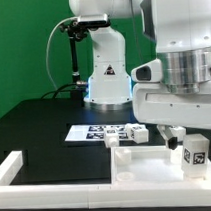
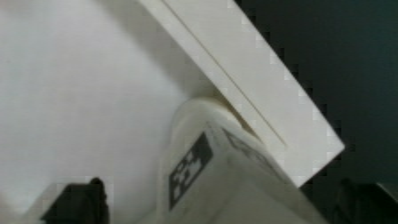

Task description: Assemble one leg

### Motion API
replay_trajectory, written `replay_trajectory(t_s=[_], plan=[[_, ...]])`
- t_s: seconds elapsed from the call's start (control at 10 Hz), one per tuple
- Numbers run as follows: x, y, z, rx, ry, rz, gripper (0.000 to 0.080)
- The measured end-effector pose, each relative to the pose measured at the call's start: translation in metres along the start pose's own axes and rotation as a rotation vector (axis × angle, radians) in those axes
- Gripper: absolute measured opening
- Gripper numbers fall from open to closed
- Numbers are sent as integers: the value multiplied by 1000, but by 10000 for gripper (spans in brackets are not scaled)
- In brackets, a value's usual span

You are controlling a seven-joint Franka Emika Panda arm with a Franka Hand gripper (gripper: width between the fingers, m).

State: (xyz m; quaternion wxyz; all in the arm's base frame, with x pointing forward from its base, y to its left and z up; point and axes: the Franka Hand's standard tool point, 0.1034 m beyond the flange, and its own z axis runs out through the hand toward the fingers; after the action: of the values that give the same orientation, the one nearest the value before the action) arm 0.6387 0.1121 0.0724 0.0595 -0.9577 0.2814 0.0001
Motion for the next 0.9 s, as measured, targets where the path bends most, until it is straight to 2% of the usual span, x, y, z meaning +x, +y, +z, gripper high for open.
replay_trajectory(t_s=[0.3, 0.4, 0.5, 0.6, 0.8, 0.9], plan=[[3, 2, 0, -12, 10, -256, 649], [5, 0, -2, -47, 35, -534, 649], [6, -1, -3, -58, 38, -619, 649], [6, 0, -2, -58, 38, -589, 649], [6, 0, -2, -58, 38, -572, 387], [6, 0, -2, -54, 39, -502, 282]])
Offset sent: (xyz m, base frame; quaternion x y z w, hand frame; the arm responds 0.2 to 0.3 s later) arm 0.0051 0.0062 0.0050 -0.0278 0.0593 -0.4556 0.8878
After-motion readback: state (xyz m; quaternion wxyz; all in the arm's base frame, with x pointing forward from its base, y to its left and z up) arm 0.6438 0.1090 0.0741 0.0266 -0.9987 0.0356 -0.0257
